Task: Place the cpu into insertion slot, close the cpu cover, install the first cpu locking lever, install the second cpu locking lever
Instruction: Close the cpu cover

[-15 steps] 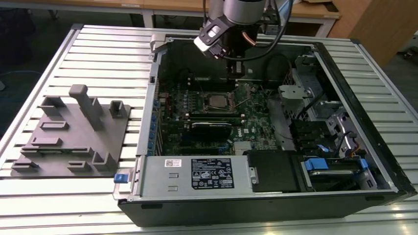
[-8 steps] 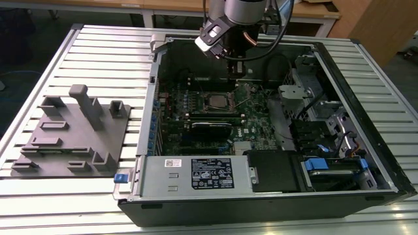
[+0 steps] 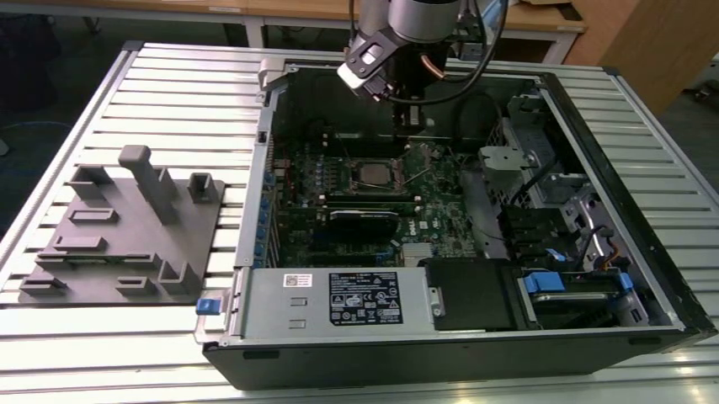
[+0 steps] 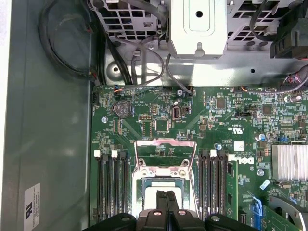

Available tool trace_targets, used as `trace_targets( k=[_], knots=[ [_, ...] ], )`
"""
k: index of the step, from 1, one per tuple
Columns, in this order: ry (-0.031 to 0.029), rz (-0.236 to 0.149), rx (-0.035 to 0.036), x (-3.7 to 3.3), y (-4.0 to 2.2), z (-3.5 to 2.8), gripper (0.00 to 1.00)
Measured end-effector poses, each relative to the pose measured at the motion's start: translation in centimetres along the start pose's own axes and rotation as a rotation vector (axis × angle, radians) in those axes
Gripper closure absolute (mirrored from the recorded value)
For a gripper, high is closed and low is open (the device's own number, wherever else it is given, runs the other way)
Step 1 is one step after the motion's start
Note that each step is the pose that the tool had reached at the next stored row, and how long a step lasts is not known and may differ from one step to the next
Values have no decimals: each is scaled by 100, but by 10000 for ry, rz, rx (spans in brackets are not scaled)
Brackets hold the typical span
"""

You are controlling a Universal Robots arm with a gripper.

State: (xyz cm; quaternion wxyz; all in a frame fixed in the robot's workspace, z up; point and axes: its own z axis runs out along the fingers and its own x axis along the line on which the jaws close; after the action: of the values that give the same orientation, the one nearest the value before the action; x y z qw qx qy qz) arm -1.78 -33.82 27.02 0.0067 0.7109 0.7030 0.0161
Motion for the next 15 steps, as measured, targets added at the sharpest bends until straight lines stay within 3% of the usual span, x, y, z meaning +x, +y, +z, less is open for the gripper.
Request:
trace_targets(
  k=[15],
  knots=[
    [-1,1,0,0,47,1,90]
  ],
)
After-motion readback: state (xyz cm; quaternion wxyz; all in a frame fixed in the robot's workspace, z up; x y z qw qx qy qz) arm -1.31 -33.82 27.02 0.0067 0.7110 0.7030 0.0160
